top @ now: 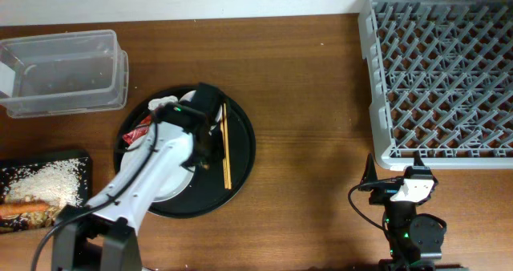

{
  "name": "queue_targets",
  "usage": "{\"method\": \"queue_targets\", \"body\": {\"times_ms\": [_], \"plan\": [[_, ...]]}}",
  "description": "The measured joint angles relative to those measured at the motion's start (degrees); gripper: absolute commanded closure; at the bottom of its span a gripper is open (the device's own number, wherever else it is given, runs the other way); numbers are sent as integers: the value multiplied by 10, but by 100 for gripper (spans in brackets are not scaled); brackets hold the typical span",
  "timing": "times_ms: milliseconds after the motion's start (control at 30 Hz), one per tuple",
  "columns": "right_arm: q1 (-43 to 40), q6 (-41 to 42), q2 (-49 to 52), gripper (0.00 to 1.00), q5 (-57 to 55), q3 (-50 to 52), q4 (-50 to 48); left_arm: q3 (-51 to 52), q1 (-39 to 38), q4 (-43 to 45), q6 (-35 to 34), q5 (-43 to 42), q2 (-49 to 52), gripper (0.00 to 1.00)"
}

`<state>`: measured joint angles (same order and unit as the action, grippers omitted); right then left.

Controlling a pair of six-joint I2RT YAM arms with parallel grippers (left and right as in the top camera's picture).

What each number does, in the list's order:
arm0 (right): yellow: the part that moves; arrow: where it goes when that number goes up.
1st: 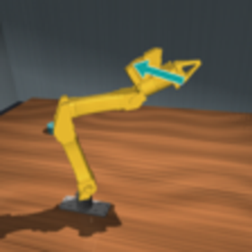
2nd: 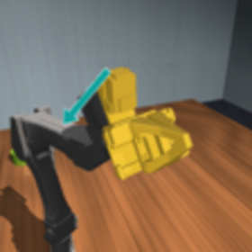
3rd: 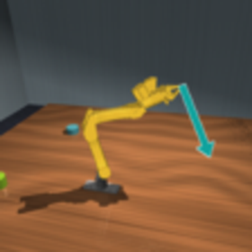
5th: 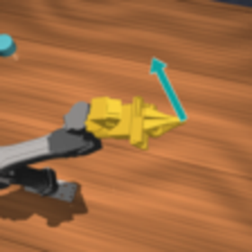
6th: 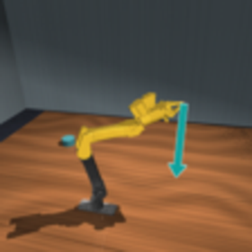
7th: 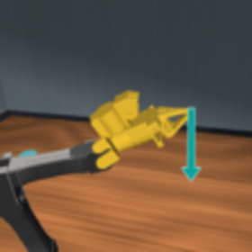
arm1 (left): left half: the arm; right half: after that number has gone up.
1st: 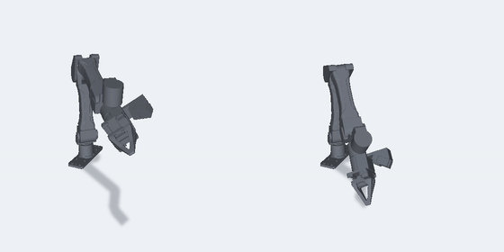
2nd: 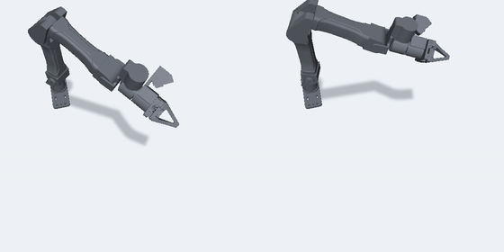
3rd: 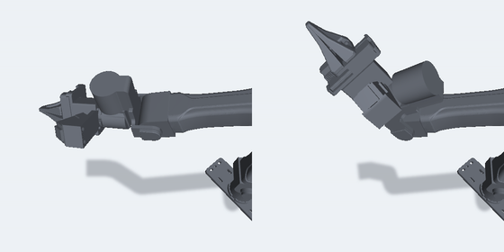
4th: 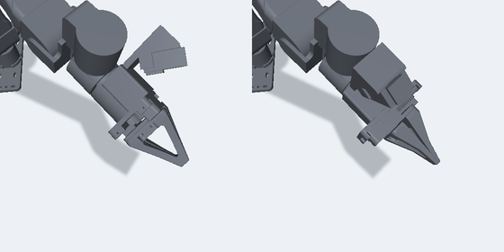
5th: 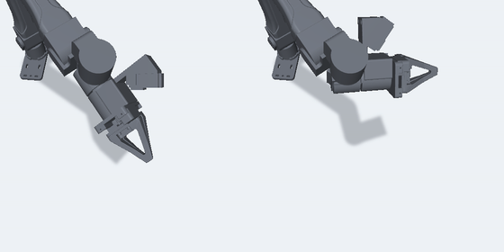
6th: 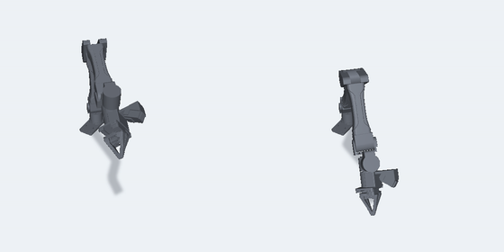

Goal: Sort waste into correct bins and load items into the dishwasher rack
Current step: 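Carry the brown scrap left and drop it into the black bin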

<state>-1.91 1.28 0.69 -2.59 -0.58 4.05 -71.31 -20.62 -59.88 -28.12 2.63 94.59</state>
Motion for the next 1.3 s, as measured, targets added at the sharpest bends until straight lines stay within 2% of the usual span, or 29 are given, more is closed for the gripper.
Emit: {"method": "queue_targets", "body": {"times_ms": [167,333,633,900,1200,1233,1300], "plan": [[0,0,0,2,0,0,0,-18,110,10,1,19,0,60],[0,0,0,2,0,0,0,-18,270,49,0,24,0,60],[0,0,0,2,0,0,0,-20,450,141,-17,31,0,60],[0,0,0,1,0,0,0,-20,551,144,-20,76,5,60],[0,0,0,2,0,0,0,-22,609,160,-20,84,90,59],[0,0,0,2,0,0,0,-22,612,160,-20,84,93,52],[0,0,0,1,0,0,0,-22,620,160,-19,84,96,48]]}}
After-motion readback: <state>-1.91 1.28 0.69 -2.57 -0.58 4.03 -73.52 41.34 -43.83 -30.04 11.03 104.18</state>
